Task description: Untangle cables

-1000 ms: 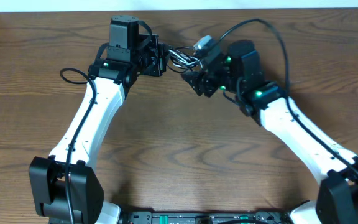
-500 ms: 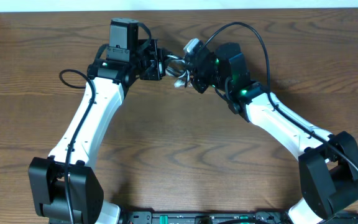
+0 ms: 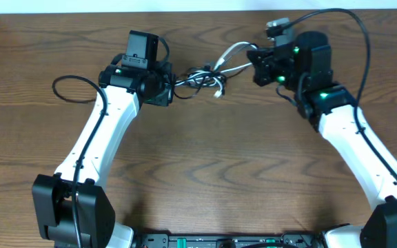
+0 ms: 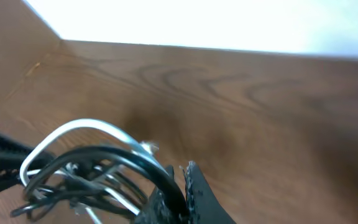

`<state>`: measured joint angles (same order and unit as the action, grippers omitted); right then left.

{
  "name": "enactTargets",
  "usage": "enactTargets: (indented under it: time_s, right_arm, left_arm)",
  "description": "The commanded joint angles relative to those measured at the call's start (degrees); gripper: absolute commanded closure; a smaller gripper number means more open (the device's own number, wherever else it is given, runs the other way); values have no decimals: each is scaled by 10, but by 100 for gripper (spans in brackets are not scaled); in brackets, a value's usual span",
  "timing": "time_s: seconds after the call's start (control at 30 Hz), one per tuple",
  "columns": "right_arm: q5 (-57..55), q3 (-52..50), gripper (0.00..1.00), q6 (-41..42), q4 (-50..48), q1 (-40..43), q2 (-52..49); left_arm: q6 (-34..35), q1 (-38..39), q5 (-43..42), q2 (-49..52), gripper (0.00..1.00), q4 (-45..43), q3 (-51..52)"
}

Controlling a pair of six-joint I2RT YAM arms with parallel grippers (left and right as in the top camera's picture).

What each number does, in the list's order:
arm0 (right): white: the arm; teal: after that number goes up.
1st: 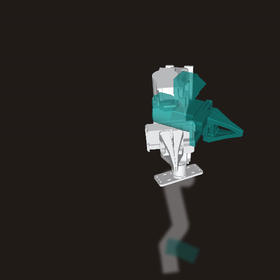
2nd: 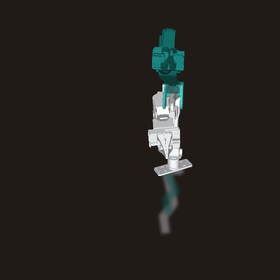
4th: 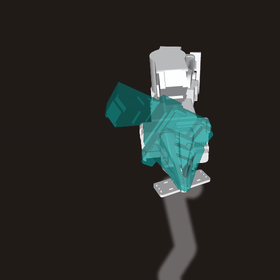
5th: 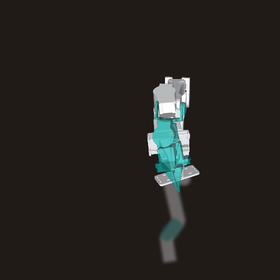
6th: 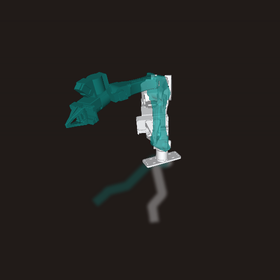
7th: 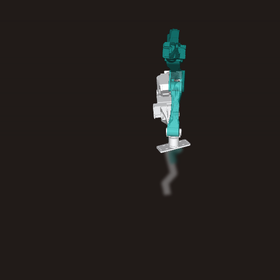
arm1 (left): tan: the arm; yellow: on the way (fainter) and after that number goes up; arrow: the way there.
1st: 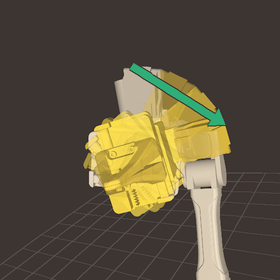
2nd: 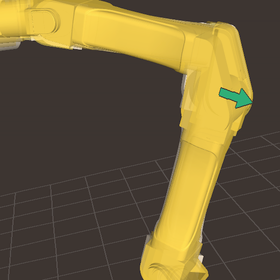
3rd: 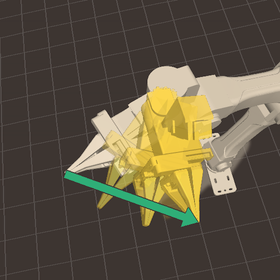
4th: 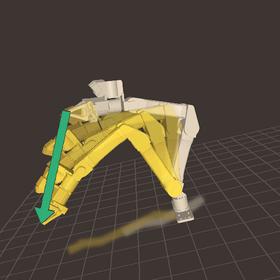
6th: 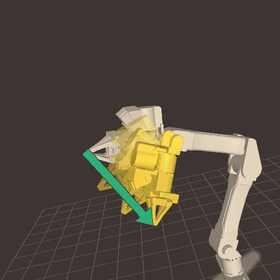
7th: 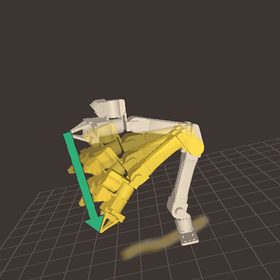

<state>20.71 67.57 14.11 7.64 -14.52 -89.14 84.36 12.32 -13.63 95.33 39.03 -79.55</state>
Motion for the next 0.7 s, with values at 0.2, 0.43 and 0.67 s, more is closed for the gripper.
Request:
enactTargets:
  time_s: [0.2,0.43,0.67]
  right_arm:
    - [-41,9,99,63,69,130,5]
    - [-135,9,99,73,166,195,5]
    - [28,9,99,-38,198,179,5]
  left_arm:
    - [-537,-8,-10,-2,93,7,-2]
    - [-668,-8,21,-2,92,26,-2]
    - [-667,9,3,-2,92,24,-2]
